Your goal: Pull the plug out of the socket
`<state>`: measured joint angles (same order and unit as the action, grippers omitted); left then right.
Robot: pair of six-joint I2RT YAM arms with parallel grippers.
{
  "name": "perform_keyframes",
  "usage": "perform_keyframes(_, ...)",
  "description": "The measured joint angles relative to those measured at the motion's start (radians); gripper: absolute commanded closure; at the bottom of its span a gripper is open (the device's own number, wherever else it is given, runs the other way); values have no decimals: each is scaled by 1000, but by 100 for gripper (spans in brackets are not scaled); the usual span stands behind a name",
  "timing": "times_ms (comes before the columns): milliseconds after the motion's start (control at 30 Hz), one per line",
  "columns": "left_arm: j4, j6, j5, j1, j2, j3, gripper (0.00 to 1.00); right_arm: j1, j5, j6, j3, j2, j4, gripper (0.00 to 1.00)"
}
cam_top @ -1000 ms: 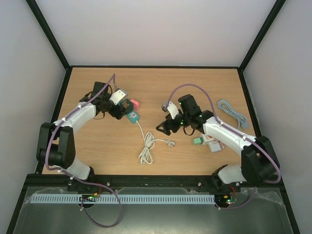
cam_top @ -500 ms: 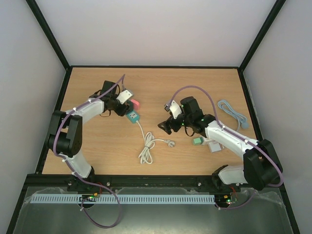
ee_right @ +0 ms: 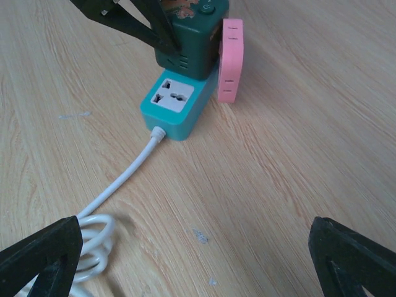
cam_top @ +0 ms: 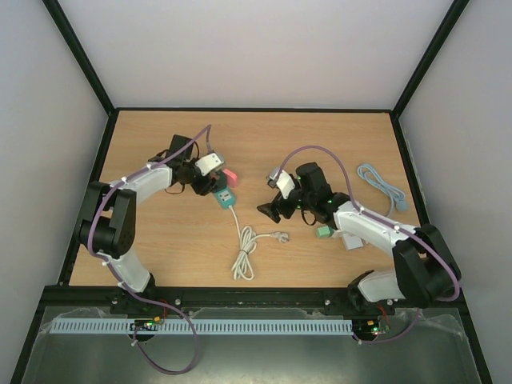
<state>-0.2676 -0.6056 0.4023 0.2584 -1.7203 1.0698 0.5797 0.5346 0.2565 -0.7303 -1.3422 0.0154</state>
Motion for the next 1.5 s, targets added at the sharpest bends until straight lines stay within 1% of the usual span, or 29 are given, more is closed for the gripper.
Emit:
perform_keyframes(100,-2,-26,36,19,0,-4,61,0,21,32,-18,-42,2,0)
perform_keyframes(300,-13,-65,71,79,0,-5,62,0,61,95,-86,-151,-8,5)
perform_keyframes(533,-17,-80,80,110,-5,-3,63,0,72,98,-85,-193,33,12)
perform_keyframes(833,-6,-82,85,128,-10,-3,62,0,87,64,-107,-336,118,21)
perform_keyframes(1033,-6,-87,92,138,-11,-3,63,0,84,35,-129,-389,214,36)
perform_keyframes(1200,-6,-94,94,138,-11,-3,63,-1,44,51,-159,-425,253,53)
perform_keyframes(1333,-7,-103,96,138,-11,-3,63,-4,42,109,-163,-426,251,57)
perform_keyframes(1433,-7,-106,96,138,-11,-3,63,-4,55,154,-167,-430,241,62)
perform_keyframes(1500,-7,-107,97,138,-11,-3,63,-4,63,173,-188,-447,227,63)
